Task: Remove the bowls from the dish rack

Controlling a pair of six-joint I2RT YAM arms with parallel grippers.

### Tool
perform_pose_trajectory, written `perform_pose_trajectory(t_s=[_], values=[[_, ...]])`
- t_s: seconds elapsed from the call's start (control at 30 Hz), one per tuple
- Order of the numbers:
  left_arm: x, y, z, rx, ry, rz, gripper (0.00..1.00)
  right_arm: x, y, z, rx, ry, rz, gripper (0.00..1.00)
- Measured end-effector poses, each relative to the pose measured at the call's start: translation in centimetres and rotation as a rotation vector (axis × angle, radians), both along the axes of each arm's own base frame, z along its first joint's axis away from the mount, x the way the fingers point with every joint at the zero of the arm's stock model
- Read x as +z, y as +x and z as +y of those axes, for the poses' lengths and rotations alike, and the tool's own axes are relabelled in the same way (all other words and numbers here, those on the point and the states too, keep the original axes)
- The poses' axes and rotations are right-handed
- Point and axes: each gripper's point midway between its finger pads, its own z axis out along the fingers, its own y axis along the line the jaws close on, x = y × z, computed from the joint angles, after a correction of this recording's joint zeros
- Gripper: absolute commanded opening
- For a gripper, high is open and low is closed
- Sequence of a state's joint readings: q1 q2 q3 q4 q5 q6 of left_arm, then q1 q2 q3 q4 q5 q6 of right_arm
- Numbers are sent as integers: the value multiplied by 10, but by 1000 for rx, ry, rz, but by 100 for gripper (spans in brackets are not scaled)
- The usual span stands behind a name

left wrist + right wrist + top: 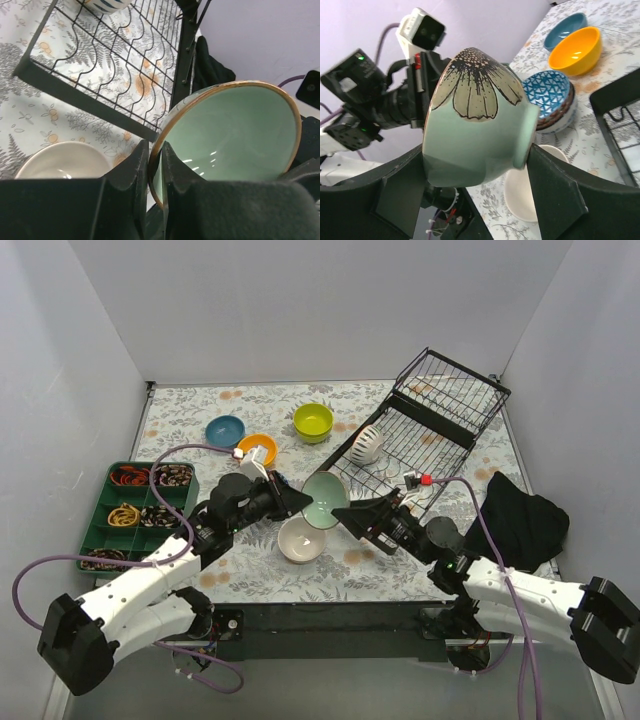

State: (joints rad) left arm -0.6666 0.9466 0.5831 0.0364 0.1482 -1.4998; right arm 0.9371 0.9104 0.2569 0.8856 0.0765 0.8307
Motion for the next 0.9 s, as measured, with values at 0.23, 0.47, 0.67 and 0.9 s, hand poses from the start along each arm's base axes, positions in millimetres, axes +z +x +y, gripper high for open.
perform_pose_trajectory(t_s=[0.23,0.47,0.67,0.9], values=[[-22,14,46,177,225,32,0,-3,9,-23,-115,-59,-59,92],[-57,2,77,198,446,120,0,-15,27,-53,-289,-165,-72,92],[-76,-14,73,113,489,195,0,-28,36,-69,-377,-246,-66,91],[-92,-25,67,53,528,249,0,-36,40,-75,-410,-285,-59,91]])
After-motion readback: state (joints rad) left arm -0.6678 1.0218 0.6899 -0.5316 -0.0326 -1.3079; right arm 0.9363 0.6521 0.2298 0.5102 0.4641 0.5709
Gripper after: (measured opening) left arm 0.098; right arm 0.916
